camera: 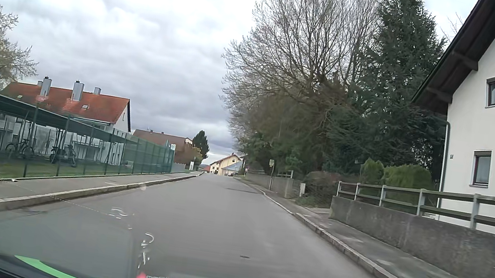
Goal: Follow the waypoints while adhering to traffic rules and regulations
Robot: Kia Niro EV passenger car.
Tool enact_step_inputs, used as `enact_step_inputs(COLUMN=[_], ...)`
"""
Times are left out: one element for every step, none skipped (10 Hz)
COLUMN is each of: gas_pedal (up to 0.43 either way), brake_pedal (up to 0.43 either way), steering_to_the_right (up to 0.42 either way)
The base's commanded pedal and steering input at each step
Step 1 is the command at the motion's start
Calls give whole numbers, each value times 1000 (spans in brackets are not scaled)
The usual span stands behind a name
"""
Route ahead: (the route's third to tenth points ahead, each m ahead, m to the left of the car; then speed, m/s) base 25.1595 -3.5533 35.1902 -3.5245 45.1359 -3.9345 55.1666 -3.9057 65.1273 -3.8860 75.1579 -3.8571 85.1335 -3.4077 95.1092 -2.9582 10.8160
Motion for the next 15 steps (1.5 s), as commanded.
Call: enact_step_inputs(gas_pedal=[110,110,110,110,110,110,110,110,110,110,110,110,110,110,110], brake_pedal=[0,0,0,0,0,0,0,0,0,0,0,0,0,0,0], steering_to_the_right=[0,0,0,0,0,0,0,0,0,0,0,0,0,0,0])
